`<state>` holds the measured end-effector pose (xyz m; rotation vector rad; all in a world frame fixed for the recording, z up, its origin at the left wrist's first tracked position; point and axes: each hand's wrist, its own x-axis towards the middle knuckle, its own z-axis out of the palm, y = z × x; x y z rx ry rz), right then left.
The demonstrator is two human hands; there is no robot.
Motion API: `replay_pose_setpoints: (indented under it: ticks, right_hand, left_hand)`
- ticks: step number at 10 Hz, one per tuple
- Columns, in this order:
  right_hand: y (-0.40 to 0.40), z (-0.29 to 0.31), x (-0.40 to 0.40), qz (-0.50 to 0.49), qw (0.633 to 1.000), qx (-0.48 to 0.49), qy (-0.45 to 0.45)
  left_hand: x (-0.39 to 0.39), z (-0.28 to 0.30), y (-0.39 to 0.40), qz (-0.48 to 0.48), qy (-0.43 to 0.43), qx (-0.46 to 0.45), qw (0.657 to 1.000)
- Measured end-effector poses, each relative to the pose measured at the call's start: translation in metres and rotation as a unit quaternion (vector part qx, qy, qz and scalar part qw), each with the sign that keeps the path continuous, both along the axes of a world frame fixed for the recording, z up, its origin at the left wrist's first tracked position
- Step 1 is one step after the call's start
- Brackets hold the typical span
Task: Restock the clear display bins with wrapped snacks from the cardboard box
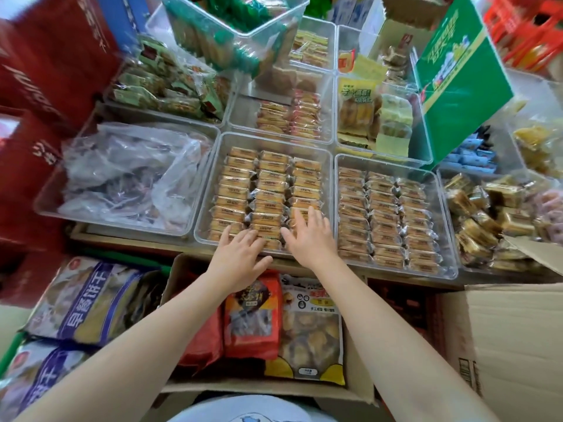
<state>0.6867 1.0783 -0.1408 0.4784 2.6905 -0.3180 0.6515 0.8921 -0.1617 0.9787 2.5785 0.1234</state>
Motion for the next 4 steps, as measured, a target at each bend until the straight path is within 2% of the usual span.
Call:
replay_pose_setpoints:
  ticks: [2,3,4]
  right_hand:
    - [0.003,-0.011,-0.012,0.002,0.998,0.014,-0.059]
    - [0.004,0.003,-0.013,-0.010,0.997,-0.022,-0.074]
    - [0.000,0.029,-0.008,-0.042,0.995,-0.087,0.036]
  left_hand:
    - [-0.002,-0.002,-0.003,-0.010,0.010,0.005,1.000]
    - [-0.002,0.001,-0.004,-0.015,-0.002,0.002,1.000]
    - [-0.005,0.015,-0.006,-0.015,-0.004,0.031,0.999]
